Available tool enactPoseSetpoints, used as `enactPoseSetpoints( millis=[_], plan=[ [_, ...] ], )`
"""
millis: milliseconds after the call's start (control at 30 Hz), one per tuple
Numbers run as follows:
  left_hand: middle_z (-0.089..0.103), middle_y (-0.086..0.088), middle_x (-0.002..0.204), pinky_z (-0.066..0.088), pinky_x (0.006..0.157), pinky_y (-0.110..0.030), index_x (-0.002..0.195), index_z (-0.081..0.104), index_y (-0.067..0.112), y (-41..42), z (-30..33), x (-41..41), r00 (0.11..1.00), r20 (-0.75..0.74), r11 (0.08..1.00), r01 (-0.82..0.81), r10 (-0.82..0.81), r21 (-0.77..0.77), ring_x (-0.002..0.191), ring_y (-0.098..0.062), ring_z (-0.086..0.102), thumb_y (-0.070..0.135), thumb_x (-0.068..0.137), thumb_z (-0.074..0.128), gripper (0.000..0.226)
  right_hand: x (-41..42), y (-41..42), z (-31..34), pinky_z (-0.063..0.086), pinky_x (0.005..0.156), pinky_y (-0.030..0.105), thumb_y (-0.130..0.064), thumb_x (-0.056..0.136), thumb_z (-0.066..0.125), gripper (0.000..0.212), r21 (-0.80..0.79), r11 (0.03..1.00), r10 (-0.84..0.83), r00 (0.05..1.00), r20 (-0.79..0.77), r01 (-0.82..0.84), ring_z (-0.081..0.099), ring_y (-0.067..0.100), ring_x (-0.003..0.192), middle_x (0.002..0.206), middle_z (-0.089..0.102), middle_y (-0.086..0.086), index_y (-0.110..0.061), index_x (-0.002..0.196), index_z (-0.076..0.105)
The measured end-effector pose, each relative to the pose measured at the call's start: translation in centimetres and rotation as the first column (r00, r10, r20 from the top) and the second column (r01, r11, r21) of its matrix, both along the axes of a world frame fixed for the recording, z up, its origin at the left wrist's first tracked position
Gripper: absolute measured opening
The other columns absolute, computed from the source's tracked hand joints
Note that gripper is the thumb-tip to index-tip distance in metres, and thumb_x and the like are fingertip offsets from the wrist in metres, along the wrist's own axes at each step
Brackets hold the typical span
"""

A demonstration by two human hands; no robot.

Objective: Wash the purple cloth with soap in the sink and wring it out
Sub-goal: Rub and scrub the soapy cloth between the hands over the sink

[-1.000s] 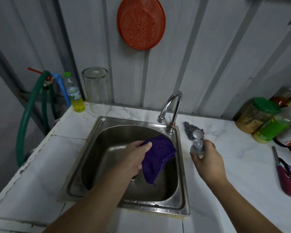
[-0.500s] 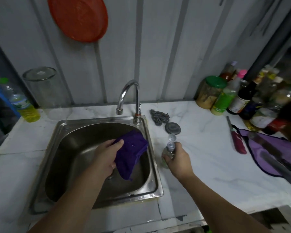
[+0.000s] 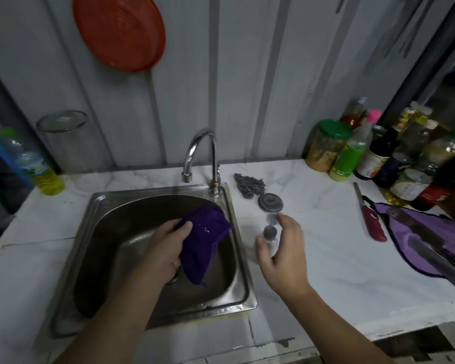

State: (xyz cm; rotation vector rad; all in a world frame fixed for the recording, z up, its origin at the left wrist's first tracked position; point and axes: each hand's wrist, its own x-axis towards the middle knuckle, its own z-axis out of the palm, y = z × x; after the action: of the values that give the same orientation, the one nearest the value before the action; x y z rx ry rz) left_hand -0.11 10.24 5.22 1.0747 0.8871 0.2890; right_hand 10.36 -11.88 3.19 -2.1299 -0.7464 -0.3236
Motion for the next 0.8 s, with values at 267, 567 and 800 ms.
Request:
enactPoseSetpoints(
  millis=[267, 567, 800],
  plan=[
    [0.077, -0.013, 0.112, 0.059, 0.091, -0.048, 0.115, 0.072, 0.019, 0.6, 1.0, -1.3, 0.986, 0.009, 0.971, 0.162, -0.166, 0.175, 0.098, -0.028, 0.073, 0.005, 0.098, 0.062, 0.024, 0.1, 10.1, 4.8, 0.045, 0.087, 0.032, -0.052, 0.101, 0.047, 0.038, 0.003, 0.97, 0.206, 0.815, -0.542, -0.243, 0.063, 0.017, 0.102, 0.108, 0.067, -0.001, -0.022, 0.113, 0.065],
    [0.069, -0.008, 0.125, 0.054, 0.104, -0.048, 0.125, 0.066, 0.02, 3.1, 2.7, -2.1, 0.988, 0.024, 0.933, 0.139, -0.155, 0.332, 0.115, -0.027, 0.068, -0.009, 0.088, 0.063, 0.047, 1.9, 14.2, 4.0, 0.063, 0.071, 0.038, -0.063, 0.078, 0.073, 0.062, 0.18, 0.886, 0.32, 0.283, -0.904, -0.428, 0.077, 0.033, 0.085, 0.097, 0.08, 0.016, -0.009, 0.109, 0.073],
    [0.081, -0.01, 0.102, 0.059, 0.097, -0.047, 0.099, 0.076, 0.022, 4.0, 1.0, -2.8, 0.987, -0.116, 0.945, 0.143, -0.113, 0.293, 0.098, -0.027, 0.076, 0.049, 0.092, 0.07, 0.029, 0.8, 15.6, 3.2, 0.059, 0.08, 0.046, -0.049, 0.077, 0.076, 0.07, 0.434, 0.87, 0.479, 0.199, -0.855, -0.234, 0.072, 0.036, 0.089, 0.108, 0.072, 0.028, 0.004, 0.122, 0.063]
  ],
)
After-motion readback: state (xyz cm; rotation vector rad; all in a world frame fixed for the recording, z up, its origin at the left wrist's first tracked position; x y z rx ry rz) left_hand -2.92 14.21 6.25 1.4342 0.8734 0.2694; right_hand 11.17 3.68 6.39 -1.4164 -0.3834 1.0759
